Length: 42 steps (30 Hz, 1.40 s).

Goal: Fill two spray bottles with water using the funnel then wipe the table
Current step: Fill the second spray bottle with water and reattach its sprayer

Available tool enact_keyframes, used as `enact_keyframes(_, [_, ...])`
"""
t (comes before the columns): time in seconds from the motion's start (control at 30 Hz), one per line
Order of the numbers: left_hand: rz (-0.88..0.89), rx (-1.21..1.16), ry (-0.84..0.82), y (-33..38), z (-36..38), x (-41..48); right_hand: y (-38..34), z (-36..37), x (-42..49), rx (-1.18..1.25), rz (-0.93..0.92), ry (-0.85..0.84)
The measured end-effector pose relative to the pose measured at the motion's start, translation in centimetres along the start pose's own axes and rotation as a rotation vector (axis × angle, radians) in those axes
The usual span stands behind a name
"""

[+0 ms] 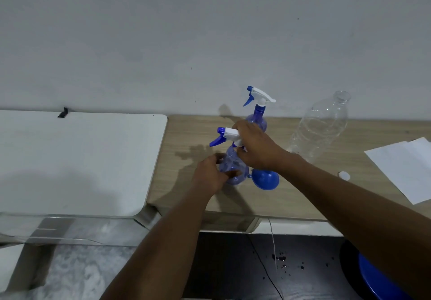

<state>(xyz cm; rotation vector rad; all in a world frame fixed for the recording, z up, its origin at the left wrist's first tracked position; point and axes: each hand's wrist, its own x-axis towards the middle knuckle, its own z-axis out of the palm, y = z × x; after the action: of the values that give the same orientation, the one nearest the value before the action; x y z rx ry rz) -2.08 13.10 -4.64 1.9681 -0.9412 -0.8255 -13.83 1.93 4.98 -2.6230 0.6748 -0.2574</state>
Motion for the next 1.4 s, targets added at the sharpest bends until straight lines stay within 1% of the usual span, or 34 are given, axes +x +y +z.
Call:
enact_keyframes(0.13, [0.008,-0.008,0.006,0.0,0.2,0.0,-0.1,0.8,-0.3,-0.104,-0.001,0.137])
enact_keyframes(0.23, [0.015,-0.01,0.018,-0.1,0.2,-0.1,-0.4,1.3,-0.2,-0.166,0.007,0.19])
enact_keyframes(0.37, [0.013,-0.018,0.009,-0.2,0.2,0.0,-0.3,1.2,-0.2,-0.119,-0.032,0.164])
enact_keyframes(0.4, [0.012,-0.018,0.004,-0.3,0.3,0.1,-0.3,1.1,-0.2,-0.144,-0.017,0.162])
enact_keyframes(0.5, [0.023,0.0,0.011,-0.4,0.5,0.1,-0.2,1.4,-0.2,-0.232,0.032,0.229])
enact_keyframes(0.57, [0.011,0.007,0.013,-0.5,0.5,0.1,-0.5,1.8,-0.2,-0.205,0.02,0.238])
enact_keyframes(0.67, [-0.011,-0.002,-0.008,-0.4,0.4,0.1,-0.5,1.6,-0.3,-0.148,0.024,0.182])
enact_keyframes(0.77, [-0.003,0.0,-0.004,-0.3,0.6,0.0,-0.2,1.6,-0.4,-0.154,0.062,0.208])
enact_keyframes(0.87, [0.005,-0.002,0.003,-0.5,0.7,0.1,-0.3,1.7,-0.7,-0.132,0.027,0.204])
enact_keyframes(0.93, [-0.005,-0.012,-0.008,-0.5,0.8,0.3,-0.3,1.4,-0.8,-0.155,0.037,0.179])
enact_keyframes(1.07, [-0.005,0.007,-0.021,-0.5,1.0,0.3,-0.3,1.7,-0.8,-0.22,0.065,0.236])
enact_keyframes(1.13, [-0.007,0.005,-0.021,-0.6,0.8,0.2,-0.5,1.9,-0.9,-0.192,0.031,0.223])
enact_keyframes(1.2, [-0.015,-0.019,-0.026,-0.7,0.7,0.2,-0.5,1.7,-0.9,-0.177,0.04,0.18])
enact_keyframes(1.3, [-0.012,-0.019,-0.03,-0.6,0.7,0.2,-0.1,1.7,-1.2,-0.19,0.087,0.229])
enact_keyframes(1.4, [-0.008,-0.011,-0.026,-0.4,0.6,0.0,-0.5,2.1,-1.4,-0.181,0.057,0.232])
